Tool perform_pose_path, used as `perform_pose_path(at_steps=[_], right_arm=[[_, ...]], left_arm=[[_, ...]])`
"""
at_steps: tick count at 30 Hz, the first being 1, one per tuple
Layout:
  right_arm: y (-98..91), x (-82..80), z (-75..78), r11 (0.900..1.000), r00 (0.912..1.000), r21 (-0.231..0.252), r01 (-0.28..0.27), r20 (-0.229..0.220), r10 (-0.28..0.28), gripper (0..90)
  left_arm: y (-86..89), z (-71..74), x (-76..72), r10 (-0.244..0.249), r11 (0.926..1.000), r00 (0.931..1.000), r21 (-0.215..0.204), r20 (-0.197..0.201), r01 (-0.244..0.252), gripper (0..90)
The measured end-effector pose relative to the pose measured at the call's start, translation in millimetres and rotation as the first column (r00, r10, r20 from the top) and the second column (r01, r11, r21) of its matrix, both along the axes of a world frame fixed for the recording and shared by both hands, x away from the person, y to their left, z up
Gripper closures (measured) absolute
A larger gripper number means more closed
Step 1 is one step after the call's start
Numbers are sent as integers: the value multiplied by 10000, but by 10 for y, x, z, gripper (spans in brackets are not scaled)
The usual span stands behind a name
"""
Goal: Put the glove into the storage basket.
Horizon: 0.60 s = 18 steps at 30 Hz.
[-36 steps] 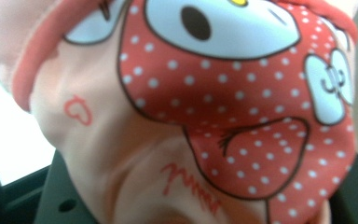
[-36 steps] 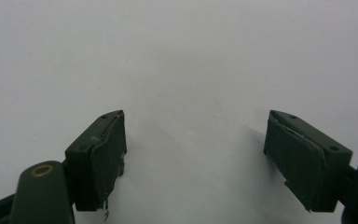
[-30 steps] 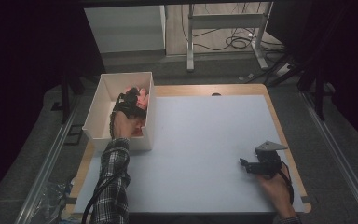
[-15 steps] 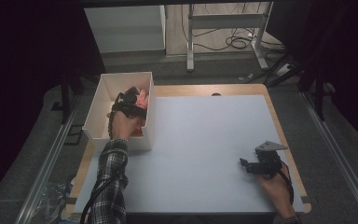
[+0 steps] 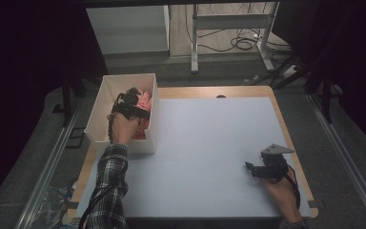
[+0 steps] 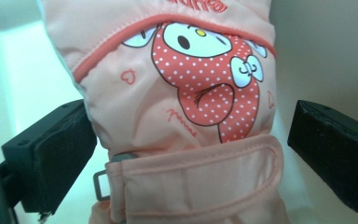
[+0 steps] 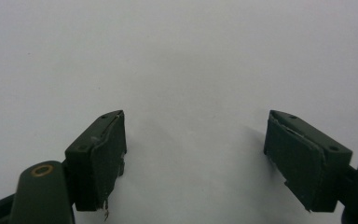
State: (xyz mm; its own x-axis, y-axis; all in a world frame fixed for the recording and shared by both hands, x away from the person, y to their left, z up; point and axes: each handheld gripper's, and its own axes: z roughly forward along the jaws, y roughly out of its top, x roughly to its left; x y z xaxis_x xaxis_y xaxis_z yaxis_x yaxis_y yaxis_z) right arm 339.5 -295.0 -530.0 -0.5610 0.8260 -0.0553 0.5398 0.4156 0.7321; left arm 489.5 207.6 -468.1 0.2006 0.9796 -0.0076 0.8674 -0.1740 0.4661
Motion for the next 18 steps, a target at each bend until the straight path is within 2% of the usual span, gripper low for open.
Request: perform_pose_path(at_steps=[9, 16, 18], right_arm=[[1, 0, 0, 10000, 10000, -3, 0, 5, 0, 212], [1, -1, 0, 10000, 10000, -9, 2, 5, -2, 212], [1, 0, 0, 10000, 10000, -12, 3, 7, -3, 212]], left_arm=[[40, 135, -106, -111, 9999, 9983, 59, 578, 108, 14], [65, 292, -212, -319, 9995, 9942, 90, 1031, 311, 14], [83, 364, -279, -396, 9992, 9908, 1, 1292, 399, 14]])
